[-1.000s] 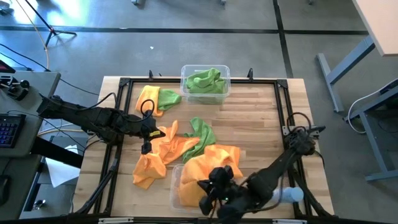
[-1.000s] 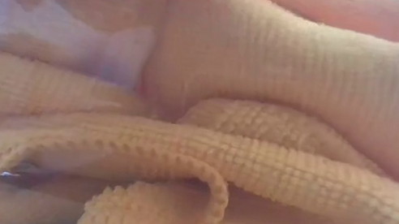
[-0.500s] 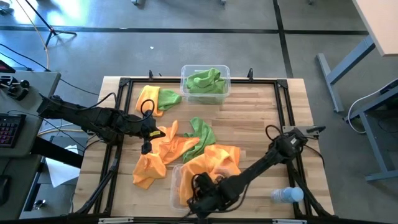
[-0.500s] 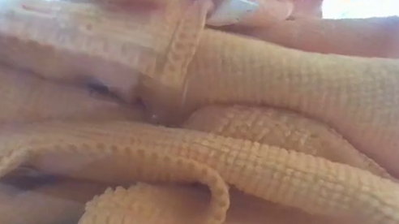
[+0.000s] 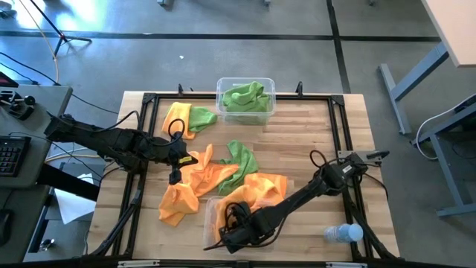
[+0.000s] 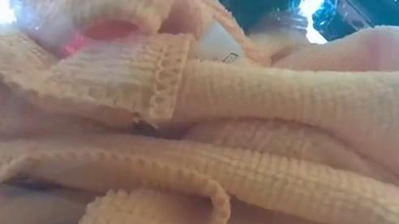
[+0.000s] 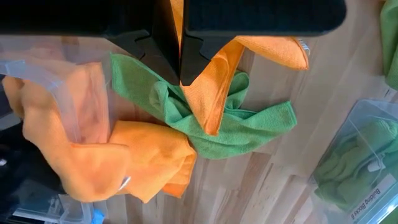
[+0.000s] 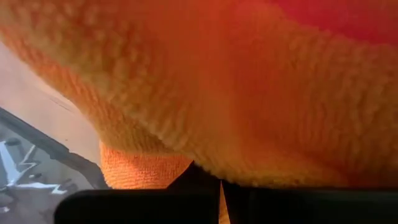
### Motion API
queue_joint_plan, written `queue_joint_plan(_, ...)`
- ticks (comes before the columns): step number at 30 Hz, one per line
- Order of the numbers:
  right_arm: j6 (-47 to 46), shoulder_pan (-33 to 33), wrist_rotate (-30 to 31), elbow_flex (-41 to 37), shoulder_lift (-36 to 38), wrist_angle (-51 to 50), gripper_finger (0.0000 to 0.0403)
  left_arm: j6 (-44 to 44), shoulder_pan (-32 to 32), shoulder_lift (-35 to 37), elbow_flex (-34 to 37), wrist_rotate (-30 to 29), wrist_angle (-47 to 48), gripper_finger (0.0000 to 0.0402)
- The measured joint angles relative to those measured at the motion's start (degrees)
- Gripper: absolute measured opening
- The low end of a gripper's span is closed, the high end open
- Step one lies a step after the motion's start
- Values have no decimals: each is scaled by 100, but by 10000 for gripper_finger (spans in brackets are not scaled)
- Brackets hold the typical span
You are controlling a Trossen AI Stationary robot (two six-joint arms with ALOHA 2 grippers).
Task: Sort microfiber towel by color & place in baskets
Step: Put the yellow towel into the bottom transparent bin
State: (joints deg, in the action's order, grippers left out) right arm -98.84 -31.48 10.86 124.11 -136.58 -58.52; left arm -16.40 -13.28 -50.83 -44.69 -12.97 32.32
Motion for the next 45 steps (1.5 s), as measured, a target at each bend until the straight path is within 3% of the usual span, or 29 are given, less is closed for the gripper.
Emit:
queue_joint_plan(14, 321, -41, 67, 6, 2, 539, 1, 105, 0, 0, 0, 0, 4, 0)
queue_joint_plan(25, 899, -223, 579, 1072, 16, -463, 1, 105, 0, 0, 0, 0, 110, 0)
queue_joint_plan(29, 880, -336, 757, 962, 195, -680, 1, 107, -1, -3, 0, 1, 129, 0)
queue_joint_plan(39, 67, -735, 1298, 1086, 386, -965, 1, 15, -1, -2, 0, 2, 220, 0)
queue_joint_plan(45, -888, -1070, 1751, 1086, 386, -895, 1, 4, -1, -2, 0, 107, 395, 0)
